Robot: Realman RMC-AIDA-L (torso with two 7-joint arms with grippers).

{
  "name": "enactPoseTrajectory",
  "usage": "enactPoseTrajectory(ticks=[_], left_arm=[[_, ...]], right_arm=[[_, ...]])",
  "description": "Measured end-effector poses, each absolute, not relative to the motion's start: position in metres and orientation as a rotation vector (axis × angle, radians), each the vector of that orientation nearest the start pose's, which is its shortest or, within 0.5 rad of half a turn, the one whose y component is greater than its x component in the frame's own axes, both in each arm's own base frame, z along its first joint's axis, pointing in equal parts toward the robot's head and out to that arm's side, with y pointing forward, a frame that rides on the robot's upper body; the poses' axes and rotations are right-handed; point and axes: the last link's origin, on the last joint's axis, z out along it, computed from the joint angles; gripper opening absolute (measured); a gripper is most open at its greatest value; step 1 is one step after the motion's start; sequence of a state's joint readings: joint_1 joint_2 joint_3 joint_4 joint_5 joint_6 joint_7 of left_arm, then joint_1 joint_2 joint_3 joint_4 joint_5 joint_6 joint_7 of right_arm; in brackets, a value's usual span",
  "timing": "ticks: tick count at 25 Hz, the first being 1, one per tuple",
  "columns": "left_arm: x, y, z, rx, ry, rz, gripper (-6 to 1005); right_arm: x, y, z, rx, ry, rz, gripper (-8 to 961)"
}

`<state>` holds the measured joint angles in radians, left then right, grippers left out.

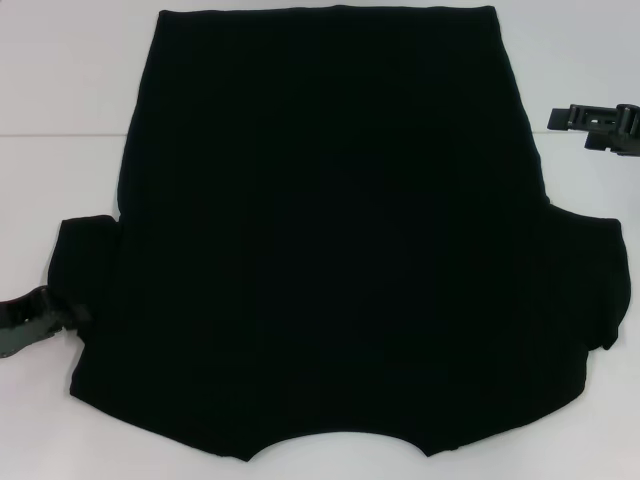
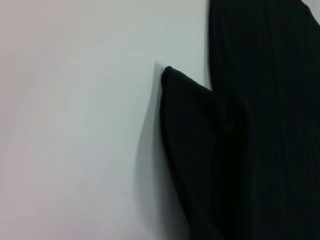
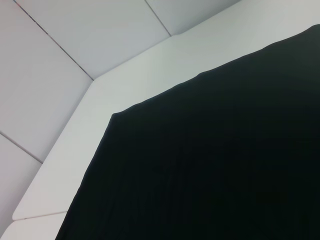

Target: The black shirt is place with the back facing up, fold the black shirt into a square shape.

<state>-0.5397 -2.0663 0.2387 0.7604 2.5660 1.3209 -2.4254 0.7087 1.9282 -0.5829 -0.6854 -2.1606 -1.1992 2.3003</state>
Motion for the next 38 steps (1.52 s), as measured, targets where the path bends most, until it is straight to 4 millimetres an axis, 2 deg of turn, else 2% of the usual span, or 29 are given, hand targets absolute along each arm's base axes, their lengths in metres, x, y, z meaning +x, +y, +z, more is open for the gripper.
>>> enactPoseTrajectory(ticks=[2,8,11,20,25,35,38], left_arm=[[-0.367,0.328,0.053,2.331,2.707,0.666,109],[-0.368,0.327,0.054,2.351,2.695,0.659,-1],[-0.369,0.327,0.059,2.369,2.689,0.680,-1],[-0.383,0.325,0.097,2.370,2.809,0.797,-2],[-0.388,0.327,0.108,2.383,2.864,0.793,-1],[-0.380,0.342,0.133,2.450,2.874,0.830,-2],[-0.373,0.347,0.134,2.485,2.833,0.814,-1]], right_arm=[[0.268,0.431,0.091,-2.045,1.488,0.654,833],[0.268,0.431,0.091,-2.045,1.488,0.655,830],[0.268,0.431,0.091,-2.045,1.487,0.655,829],[0.270,0.431,0.093,-2.034,1.488,0.664,824],[0.270,0.431,0.093,-2.034,1.488,0.664,822],[0.269,0.432,0.095,-2.032,1.487,0.664,817],[0.269,0.432,0.095,-2.033,1.484,0.665,815]])
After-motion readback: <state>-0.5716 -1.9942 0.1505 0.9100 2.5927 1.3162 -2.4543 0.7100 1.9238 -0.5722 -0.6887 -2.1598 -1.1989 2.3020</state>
